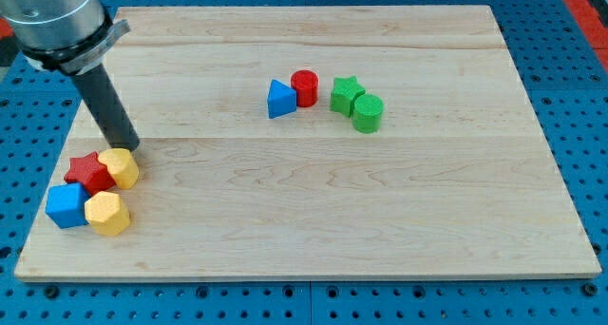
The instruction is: Push the blue triangle closer to the yellow heart
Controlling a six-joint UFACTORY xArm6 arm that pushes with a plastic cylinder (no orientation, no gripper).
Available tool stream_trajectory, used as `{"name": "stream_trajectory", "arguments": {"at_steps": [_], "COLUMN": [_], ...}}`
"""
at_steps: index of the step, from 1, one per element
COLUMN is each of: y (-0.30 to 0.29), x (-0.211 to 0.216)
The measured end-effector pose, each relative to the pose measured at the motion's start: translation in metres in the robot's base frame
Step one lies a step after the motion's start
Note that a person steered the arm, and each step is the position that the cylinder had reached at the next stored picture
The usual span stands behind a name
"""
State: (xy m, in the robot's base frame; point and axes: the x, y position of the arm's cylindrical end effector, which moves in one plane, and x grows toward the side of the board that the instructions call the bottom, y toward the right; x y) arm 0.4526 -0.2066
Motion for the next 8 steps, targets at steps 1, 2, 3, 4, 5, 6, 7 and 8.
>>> {"name": "stream_trajectory", "arguments": {"at_steps": [1, 2, 3, 4, 5, 6, 7, 8], "y": [0.050, 0.069, 0.060, 0.105, 0.148, 0.173, 0.165, 0.160], "x": [-0.035, -0.070, -0.104, -0.121, -0.120, -0.112, -0.092, -0.058]}}
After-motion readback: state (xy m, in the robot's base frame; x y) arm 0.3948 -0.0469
